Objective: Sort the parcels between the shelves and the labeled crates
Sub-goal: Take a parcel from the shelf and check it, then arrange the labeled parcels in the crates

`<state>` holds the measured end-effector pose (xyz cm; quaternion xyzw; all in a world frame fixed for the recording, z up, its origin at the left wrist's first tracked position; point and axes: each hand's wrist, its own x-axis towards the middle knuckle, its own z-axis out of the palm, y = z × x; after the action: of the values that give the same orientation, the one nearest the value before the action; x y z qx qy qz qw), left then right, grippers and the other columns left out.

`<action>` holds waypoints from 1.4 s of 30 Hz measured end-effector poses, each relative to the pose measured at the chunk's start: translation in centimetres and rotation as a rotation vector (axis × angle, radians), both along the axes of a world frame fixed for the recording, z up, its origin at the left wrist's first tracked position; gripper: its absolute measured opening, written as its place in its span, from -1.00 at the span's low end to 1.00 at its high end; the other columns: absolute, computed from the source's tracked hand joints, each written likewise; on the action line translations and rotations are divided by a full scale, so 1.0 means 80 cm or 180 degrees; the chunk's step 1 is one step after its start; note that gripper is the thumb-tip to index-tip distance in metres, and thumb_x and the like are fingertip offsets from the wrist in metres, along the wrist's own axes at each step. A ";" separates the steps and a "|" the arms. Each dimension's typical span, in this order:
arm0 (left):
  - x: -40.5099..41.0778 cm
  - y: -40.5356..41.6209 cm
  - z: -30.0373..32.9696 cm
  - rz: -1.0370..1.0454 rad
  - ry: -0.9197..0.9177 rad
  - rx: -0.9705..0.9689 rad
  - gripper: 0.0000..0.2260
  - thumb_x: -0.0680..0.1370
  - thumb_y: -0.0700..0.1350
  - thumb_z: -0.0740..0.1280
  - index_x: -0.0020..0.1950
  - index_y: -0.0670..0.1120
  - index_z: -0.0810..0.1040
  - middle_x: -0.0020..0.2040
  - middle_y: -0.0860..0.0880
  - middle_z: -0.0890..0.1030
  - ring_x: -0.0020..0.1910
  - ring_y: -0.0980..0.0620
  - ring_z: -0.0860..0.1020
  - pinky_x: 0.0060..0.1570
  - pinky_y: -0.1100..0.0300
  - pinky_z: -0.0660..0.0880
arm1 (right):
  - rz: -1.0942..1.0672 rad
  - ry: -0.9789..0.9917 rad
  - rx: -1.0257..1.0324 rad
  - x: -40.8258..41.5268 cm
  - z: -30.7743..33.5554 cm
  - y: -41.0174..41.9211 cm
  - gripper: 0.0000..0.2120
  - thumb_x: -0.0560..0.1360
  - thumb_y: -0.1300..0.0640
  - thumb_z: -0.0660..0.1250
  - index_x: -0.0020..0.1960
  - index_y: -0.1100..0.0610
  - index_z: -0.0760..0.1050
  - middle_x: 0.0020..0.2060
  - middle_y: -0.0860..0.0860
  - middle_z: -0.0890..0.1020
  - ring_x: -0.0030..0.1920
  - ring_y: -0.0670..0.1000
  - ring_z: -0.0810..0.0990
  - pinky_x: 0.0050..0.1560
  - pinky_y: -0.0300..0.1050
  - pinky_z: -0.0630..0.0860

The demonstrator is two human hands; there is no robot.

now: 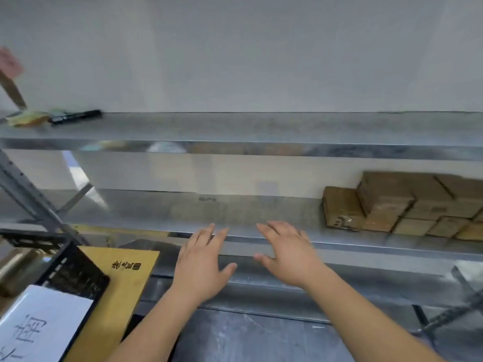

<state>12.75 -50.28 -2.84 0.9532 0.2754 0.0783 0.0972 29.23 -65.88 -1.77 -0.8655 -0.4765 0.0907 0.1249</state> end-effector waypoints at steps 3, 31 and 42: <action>0.063 -0.041 -0.004 -0.0204 -0.0001 -0.0035 -0.27 0.49 0.31 0.32 0.60 0.17 0.15 0.62 0.01 0.17 0.57 -0.04 0.15 0.52 -0.01 0.19 | -0.0241 0.0009 -0.0012 0.046 -0.001 -0.059 -0.30 0.59 -0.31 0.22 0.64 -0.15 0.09 0.61 -0.05 0.19 0.61 0.03 0.09 0.55 0.11 0.13; 0.479 -0.126 -0.153 -0.1034 0.0839 -0.1200 -0.22 0.52 0.11 0.34 0.65 0.11 0.00 0.53 -0.17 0.31 0.46 -0.21 0.31 0.45 0.00 0.27 | -0.1266 0.0770 -0.0650 0.362 -0.155 -0.128 -0.16 0.58 -0.27 0.23 0.68 0.03 -0.06 0.66 0.02 0.03 0.62 0.19 0.05 0.57 0.09 0.19; 0.473 -0.108 -0.189 -0.1125 -0.0036 -0.1709 -0.76 0.53 0.14 0.22 -0.22 0.02 0.48 -0.17 0.02 0.51 -0.13 -0.07 0.53 -0.17 0.13 0.38 | -0.1878 0.0490 0.0040 0.345 -0.174 -0.120 -0.64 0.57 -0.21 0.18 0.10 0.02 0.57 0.14 -0.01 0.56 0.11 0.16 0.55 0.18 0.02 0.40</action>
<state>50.61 -58.92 -17.95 0.9261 0.1159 -0.0099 0.3590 56.84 -75.46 -15.71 -0.9563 -0.1942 0.1129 0.1869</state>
